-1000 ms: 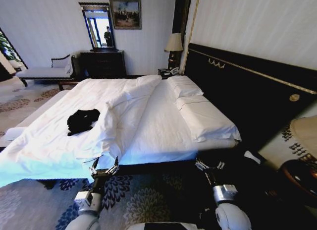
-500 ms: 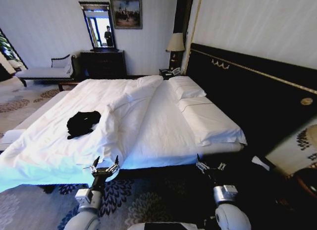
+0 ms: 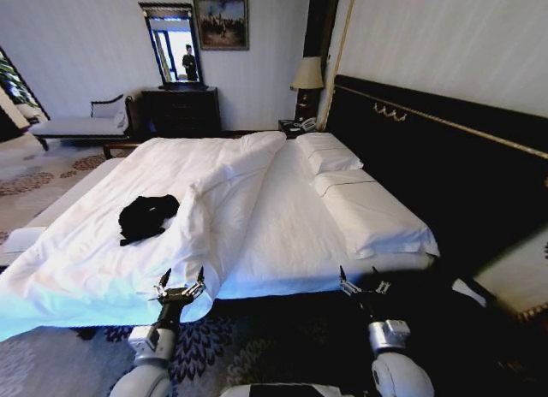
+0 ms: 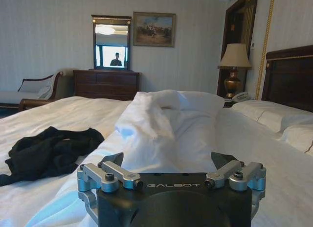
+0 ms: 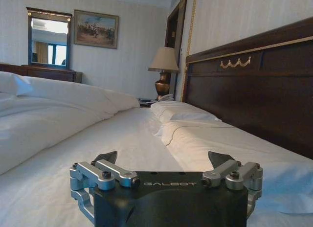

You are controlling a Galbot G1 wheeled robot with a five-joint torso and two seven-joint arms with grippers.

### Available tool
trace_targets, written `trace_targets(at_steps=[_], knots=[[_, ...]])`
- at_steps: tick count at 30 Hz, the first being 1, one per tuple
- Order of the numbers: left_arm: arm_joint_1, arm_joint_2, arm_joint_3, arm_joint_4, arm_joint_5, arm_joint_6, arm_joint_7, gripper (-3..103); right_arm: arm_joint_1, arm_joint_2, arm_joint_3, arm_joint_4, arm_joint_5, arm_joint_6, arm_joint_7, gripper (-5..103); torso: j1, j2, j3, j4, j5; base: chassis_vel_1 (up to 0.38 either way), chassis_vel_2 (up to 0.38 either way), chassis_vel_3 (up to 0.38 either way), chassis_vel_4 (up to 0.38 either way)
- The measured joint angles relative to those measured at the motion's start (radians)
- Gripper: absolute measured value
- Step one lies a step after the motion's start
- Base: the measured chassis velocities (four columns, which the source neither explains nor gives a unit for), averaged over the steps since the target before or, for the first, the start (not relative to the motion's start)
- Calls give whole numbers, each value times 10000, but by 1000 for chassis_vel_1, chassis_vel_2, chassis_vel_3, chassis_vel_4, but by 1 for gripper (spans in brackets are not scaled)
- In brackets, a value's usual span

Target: Fold the clothes on the bed.

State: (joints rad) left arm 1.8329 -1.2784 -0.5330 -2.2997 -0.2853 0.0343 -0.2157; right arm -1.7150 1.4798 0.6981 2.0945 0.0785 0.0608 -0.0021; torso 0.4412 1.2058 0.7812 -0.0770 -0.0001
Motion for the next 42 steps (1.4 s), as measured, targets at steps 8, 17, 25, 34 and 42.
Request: trace_targets(at_steps=[8,17,25,34,42], knots=[[164,-30,-82,-98,59,-109,93,100,-13,130,-121,29,-74,6,3,100,0,0,0,0,1,-22,120,15,-124],[112,-14,-86,-117,26,-112,107,100,-111,166,-129,137,-85,59,20,100,0,0,0,0,0,-10,118,8,-112],[117,8,-96,-123,30,-127,122,100,-168,214,-131,179,-83,88,39,100,0,0,0,0,0,-9,111,1,-117],[344,-94,-90,-242,392,-369,292,100,-205,299,-211,183,-125,90,83,100,0,0,0,1,0,4,112,-5,-115],[482,-166,-123,-267,312,-651,498,100,-190,294,-243,195,-122,77,152,100,0,0,0,0,1,2,106,-8,-104]])
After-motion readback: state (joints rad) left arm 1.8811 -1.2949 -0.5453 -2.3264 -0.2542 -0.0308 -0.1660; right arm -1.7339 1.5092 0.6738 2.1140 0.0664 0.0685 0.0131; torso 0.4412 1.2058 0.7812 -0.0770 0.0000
